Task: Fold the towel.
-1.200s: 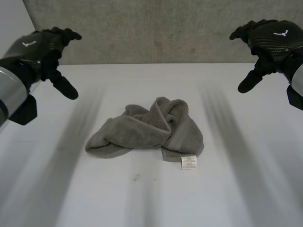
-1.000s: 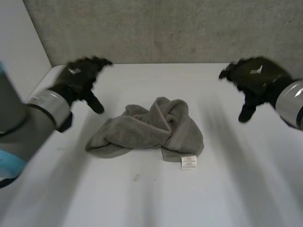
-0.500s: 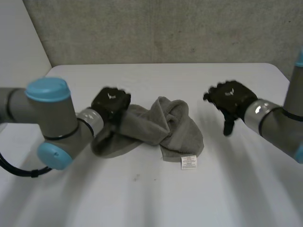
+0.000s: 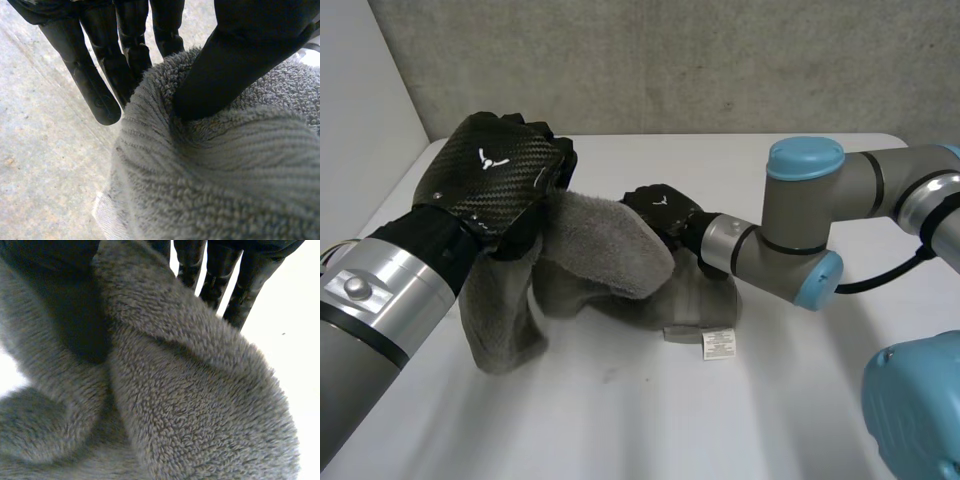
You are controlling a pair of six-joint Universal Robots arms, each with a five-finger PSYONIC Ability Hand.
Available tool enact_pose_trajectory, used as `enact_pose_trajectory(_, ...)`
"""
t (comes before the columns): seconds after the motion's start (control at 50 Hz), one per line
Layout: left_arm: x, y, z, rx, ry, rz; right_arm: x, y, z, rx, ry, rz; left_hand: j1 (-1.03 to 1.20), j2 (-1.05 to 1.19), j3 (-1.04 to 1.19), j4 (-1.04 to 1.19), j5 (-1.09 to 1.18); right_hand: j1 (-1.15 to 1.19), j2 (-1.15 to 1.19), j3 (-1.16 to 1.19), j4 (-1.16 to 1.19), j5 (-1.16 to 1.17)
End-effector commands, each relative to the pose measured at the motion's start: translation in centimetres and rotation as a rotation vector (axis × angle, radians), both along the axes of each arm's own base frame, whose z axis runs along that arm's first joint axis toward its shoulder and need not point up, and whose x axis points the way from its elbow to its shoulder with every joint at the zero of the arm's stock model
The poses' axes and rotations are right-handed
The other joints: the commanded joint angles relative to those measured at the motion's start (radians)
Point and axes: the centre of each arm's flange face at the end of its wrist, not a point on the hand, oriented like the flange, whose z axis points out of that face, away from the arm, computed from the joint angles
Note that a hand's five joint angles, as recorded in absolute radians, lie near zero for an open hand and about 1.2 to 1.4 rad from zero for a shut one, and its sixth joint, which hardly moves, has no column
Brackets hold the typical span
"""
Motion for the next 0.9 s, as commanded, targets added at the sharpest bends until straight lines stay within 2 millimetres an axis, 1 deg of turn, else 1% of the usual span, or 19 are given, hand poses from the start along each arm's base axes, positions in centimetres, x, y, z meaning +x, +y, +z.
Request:
enact_pose_trajectory(0.02,0.0,-1.5,1.3,-0.048,0.023,0.019,0.1,-2.6,7.0,-0.285,-0.079,-0.218,0.254,0.187,0.183,0.179,0.215,0.698,0.643,0.659,0.653,0.675)
enact_pose_trajectory(0.06,-0.5,-4.5,2.8,-0.124,0.062,0.051,-1.2,-3.1,13.5,-0.435,-0.180,-0.384,0.254,0.187,0.183,0.179,0.215,0.698,0.643,0.659,0.653,0.675)
enact_pose_trajectory(0.08,-0.5,-4.5,2.8,-0.125,0.062,0.051,-1.2,-3.1,13.5,-0.436,-0.181,-0.385,0.254,0.187,0.183,0.179,0.215,0.698,0.643,0.659,0.653,0.675)
enact_pose_trajectory(0.12,-0.7,-6.2,3.8,-0.171,0.086,0.070,-3.1,-2.3,19.6,-0.568,-0.311,-0.526,0.254,0.187,0.183,0.179,0.215,0.698,0.643,0.659,0.653,0.675)
enact_pose_trajectory(0.14,-0.9,-7.8,5.1,-0.226,0.114,0.088,-3.1,-2.3,19.7,-0.569,-0.312,-0.527,0.254,0.187,0.183,0.179,0.215,0.698,0.643,0.659,0.653,0.675)
enact_pose_trajectory(0.18,-1.0,-9.2,6.5,-0.281,0.146,0.110,-5.2,-0.7,23.5,-0.663,-0.416,-0.611,0.254,0.187,0.183,0.179,0.215,0.698,0.643,0.659,0.653,0.675)
enact_pose_trajectory(0.26,-1.1,-12.0,8.6,-0.369,0.230,0.203,-6.6,1.5,24.9,-0.715,-0.456,-0.623,0.254,0.187,0.183,0.179,0.215,0.698,0.643,0.659,0.653,0.675)
enact_pose_trajectory(0.36,-1.8,-13.0,4.8,-0.271,0.195,0.222,-7.4,3.7,20.7,-0.656,-0.266,-0.576,0.254,0.187,0.183,0.179,0.215,0.698,0.643,0.659,0.653,0.675)
enact_pose_trajectory(0.38,-1.8,-13.0,4.8,-0.270,0.195,0.222,-7.4,4.5,18.4,-0.617,-0.177,-0.551,0.254,0.187,0.183,0.179,0.215,0.698,0.643,0.659,0.653,0.675)
enact_pose_trajectory(0.4,-1.9,-13.1,2.4,-0.205,0.164,0.220,-7.5,5.3,15.9,-0.575,-0.085,-0.530,0.254,0.187,0.183,0.179,0.215,0.698,0.643,0.659,0.653,0.675)
enact_pose_trajectory(0.42,-1.9,-12.8,-0.2,-0.139,0.128,0.217,-7.5,5.3,15.9,-0.575,-0.084,-0.530,0.254,0.187,0.183,0.179,0.215,0.698,0.643,0.659,0.653,0.675)
enact_pose_trajectory(0.46,-1.9,-12.3,-2.6,-0.074,0.094,0.211,-8.4,6.8,10.9,-0.486,0.124,-0.485,0.254,0.187,0.183,0.179,0.215,0.698,0.643,0.659,0.653,0.675)
enact_pose_trajectory(0.48,-1.7,-11.7,-5.0,-0.009,0.056,0.210,-8.4,6.8,10.9,-0.485,0.125,-0.485,0.254,0.187,0.183,0.179,0.215,0.698,0.643,0.659,0.653,0.675)
enact_pose_trajectory(0.56,-1.3,-9.8,-9.6,0.118,-0.019,0.202,-9.5,8.5,6.6,-0.402,0.317,-0.428,0.254,0.187,0.183,0.179,0.215,0.698,0.643,0.659,0.653,0.675)
enact_pose_trajectory(0.6,-0.8,-8.8,-11.6,0.177,-0.054,0.203,-10.5,9.9,2.0,-0.287,0.479,-0.363,0.254,0.187,0.183,0.179,0.215,0.528,0.472,0.489,0.483,0.505)
enact_pose_trajectory(0.64,-0.1,-7.2,-13.9,0.258,-0.100,0.208,-10.8,10.0,1.2,-0.259,0.510,-0.360,0.254,0.187,0.183,0.179,0.215,0.366,0.311,0.327,0.321,0.343)
enact_pose_trajectory(0.78,1.2,-4.0,-15.8,0.383,-0.186,0.202,-11.6,10.9,0.8,-0.180,0.565,-0.342,-0.094,-0.161,-0.165,-0.169,-0.133,-0.158,-0.214,-0.197,-0.203,-0.181)
enact_pose_trajectory(0.82,1.3,-3.3,-14.9,0.389,-0.192,0.196,-11.7,10.9,1.1,-0.172,0.569,-0.343,-0.262,-0.329,-0.333,-0.337,-0.301,-0.264,-0.319,-0.303,-0.309,-0.287)
enact_pose_trajectory(0.9,1.7,-2.3,-11.7,0.365,-0.176,0.190,-12.8,9.2,5.5,-0.248,0.502,-0.428,-0.439,-0.506,-0.509,-0.514,-0.477,-0.387,-0.443,-0.426,-0.432,-0.410)
